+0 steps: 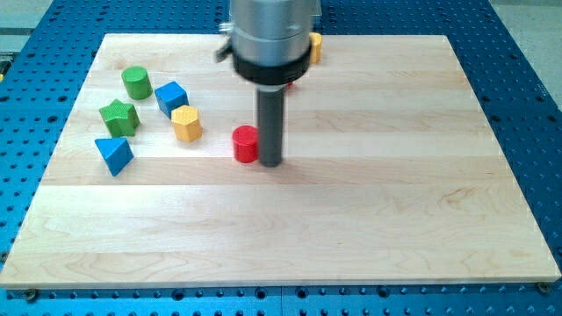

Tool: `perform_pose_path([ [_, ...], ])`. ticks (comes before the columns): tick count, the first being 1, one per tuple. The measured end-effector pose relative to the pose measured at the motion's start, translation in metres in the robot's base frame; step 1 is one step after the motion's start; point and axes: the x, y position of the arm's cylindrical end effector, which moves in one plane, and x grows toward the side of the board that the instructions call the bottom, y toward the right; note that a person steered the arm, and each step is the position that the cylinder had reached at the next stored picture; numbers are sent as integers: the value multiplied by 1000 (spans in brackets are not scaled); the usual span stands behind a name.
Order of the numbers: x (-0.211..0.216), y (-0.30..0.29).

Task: Push the red star above the red circle

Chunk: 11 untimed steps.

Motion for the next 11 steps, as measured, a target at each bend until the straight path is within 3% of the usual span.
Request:
perform_pose_path([
  [1,3,42],
  [2,-71,142],
  [3,-164,150],
  [4,-199,90],
  [5,-188,25],
  [6,-134,4],
  [7,-172,29],
  [8,-175,-55],
  [11,-105,-60],
])
